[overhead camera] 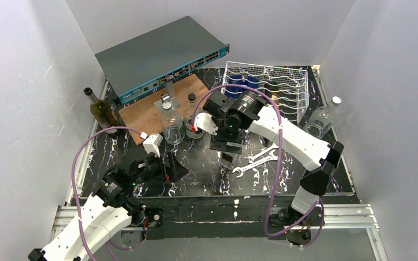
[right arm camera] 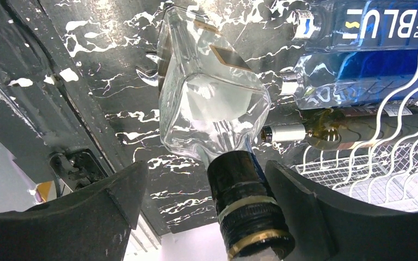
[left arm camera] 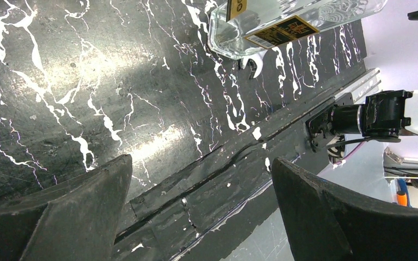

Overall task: Take the wine bottle off the wine rack
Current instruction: Place the wine bottle at the center of the board.

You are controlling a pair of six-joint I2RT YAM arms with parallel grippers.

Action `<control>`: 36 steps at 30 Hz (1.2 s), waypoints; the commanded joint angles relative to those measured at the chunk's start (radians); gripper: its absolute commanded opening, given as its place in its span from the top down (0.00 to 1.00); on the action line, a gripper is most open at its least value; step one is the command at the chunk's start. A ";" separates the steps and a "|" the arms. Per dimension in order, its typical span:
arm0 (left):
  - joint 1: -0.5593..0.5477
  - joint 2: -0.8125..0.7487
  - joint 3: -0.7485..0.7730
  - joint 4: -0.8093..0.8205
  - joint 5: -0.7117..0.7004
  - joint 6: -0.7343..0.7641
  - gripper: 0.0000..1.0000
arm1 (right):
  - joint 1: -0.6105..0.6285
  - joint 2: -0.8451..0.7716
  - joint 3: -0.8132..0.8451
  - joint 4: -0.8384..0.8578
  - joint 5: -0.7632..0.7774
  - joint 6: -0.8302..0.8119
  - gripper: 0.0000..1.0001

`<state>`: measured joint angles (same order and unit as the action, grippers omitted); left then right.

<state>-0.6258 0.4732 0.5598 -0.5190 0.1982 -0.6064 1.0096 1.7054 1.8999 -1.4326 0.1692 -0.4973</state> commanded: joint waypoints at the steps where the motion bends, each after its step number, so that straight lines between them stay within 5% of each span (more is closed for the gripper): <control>1: -0.003 -0.010 -0.005 0.025 0.020 0.000 0.01 | -0.013 -0.067 0.001 0.012 -0.015 0.017 0.12; 3: -0.003 -0.023 -0.018 0.060 0.042 -0.012 0.01 | -0.021 -0.086 0.005 0.013 -0.027 0.014 0.02; 18: -0.002 -0.013 -0.078 0.368 0.197 -0.109 0.01 | -0.220 -0.216 0.067 0.010 -0.201 -0.078 0.02; 23: -0.005 0.058 -0.004 0.363 0.219 -0.062 0.01 | -0.266 -0.272 0.032 0.012 -0.210 -0.073 0.02; 29: -0.025 0.181 0.167 0.293 0.210 0.025 0.01 | -0.481 -0.289 0.003 0.031 -0.358 -0.019 0.02; 36: -0.168 0.290 0.297 0.261 0.072 0.117 0.01 | -0.665 -0.397 -0.257 0.266 -0.513 0.022 0.02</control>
<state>-0.7132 0.7174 0.7792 -0.2192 0.3649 -0.5808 0.4023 1.3811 1.7382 -1.3231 -0.2100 -0.5110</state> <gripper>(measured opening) 0.992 0.983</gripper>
